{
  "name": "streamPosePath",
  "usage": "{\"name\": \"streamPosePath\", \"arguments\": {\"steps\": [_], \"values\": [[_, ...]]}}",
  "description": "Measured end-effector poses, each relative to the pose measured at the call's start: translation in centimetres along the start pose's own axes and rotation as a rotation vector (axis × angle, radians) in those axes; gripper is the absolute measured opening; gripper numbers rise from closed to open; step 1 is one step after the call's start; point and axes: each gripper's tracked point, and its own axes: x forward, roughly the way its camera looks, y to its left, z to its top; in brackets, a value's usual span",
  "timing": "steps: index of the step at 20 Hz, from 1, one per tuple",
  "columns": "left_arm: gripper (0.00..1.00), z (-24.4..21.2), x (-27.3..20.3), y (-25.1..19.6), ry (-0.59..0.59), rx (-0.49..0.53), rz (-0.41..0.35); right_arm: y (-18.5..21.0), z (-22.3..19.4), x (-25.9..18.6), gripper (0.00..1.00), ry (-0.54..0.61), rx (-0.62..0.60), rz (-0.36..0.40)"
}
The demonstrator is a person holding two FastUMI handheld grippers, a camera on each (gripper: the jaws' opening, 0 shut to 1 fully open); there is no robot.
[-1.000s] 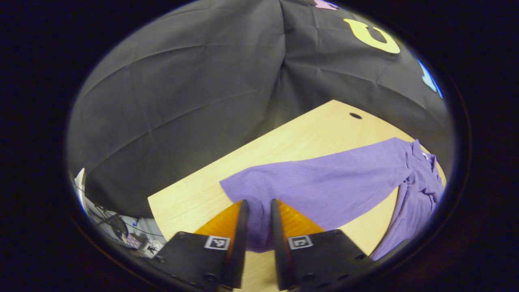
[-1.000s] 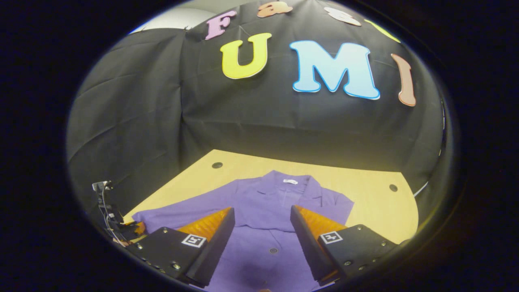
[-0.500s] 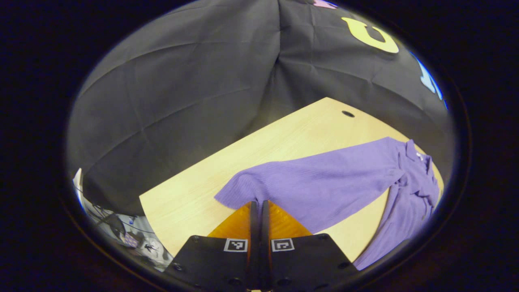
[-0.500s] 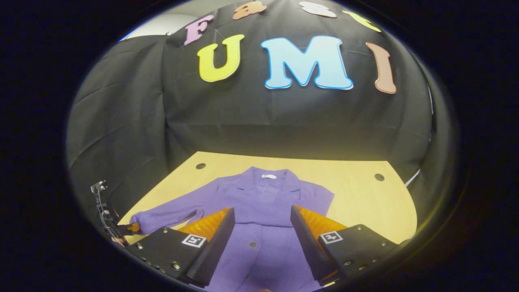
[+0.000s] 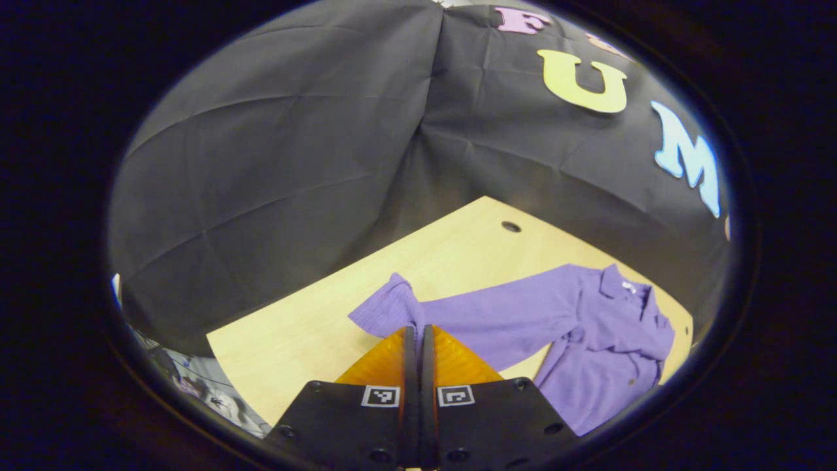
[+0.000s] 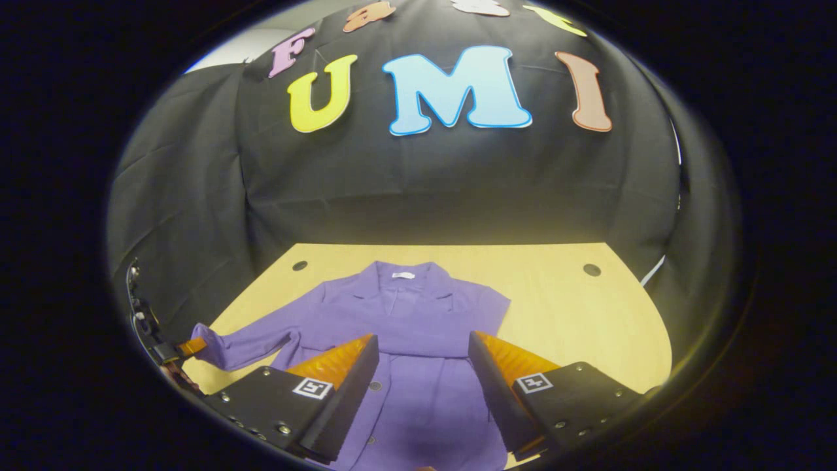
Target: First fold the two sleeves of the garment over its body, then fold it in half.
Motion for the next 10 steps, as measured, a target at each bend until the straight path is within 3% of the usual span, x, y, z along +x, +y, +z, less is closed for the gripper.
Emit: {"name": "streamPosePath", "arguments": {"steps": [2,10], "values": [[0.07,1.0,-0.6,-2.8,-0.004,-0.022,-0.031,-1.1,-0.2,0.3,0.86,0.003,0.009,-0.003],[0.07,5.1,-1.5,-16.9,-0.080,0.088,-0.177,-7.5,-0.7,1.2,0.86,0.011,0.032,-0.062]]}}
